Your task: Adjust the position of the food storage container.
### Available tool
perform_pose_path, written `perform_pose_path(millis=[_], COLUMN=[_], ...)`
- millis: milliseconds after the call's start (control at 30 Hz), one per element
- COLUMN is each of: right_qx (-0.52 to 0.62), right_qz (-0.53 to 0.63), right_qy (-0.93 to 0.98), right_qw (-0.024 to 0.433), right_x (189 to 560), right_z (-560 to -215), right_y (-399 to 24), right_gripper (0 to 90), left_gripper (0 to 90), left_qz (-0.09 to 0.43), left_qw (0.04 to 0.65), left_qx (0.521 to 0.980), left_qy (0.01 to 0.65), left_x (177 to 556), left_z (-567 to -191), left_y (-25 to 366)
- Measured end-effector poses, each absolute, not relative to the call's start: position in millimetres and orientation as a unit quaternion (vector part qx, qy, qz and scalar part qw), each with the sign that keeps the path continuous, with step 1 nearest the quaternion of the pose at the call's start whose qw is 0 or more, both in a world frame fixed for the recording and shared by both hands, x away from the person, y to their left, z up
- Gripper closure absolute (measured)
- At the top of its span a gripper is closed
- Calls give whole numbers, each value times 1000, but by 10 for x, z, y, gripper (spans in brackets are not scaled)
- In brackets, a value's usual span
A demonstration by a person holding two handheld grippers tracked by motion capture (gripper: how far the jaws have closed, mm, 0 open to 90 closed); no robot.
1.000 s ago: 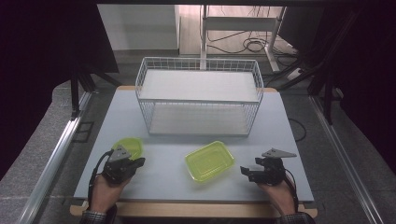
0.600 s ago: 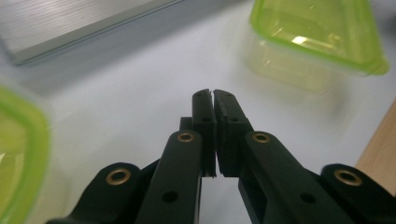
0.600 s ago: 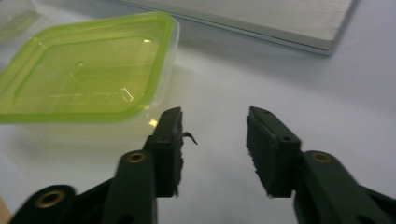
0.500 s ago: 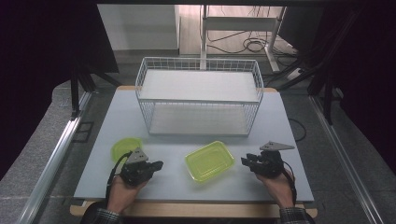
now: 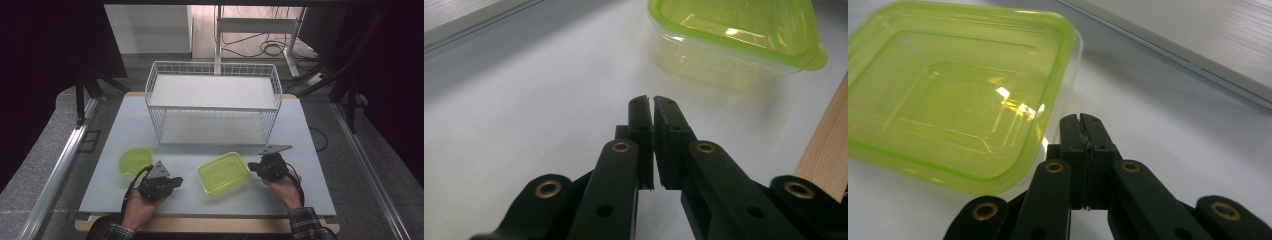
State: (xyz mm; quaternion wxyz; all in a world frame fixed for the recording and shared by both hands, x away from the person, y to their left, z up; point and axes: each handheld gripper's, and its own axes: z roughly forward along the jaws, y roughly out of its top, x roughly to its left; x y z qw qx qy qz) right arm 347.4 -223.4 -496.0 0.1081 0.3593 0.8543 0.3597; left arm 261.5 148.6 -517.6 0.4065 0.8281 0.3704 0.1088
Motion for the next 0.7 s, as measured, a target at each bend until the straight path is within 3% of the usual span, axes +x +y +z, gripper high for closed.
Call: perform_pose_path(millis=[567, 700], right_qx=[327, 333], right_qz=[366, 365], right_qy=[867, 864], right_qw=[88, 101], right_x=[3220, 3221], right_z=[-4973, -4953], right_y=[-2036, -2064], right_gripper=[884, 807], left_gripper=[842, 767], left_qz=[127, 141], left_qw=[374, 368], left_qx=[847, 843], left_qy=[356, 367], left_x=[2523, 2510], left_z=[-5199, -5203], left_y=[1467, 1498])
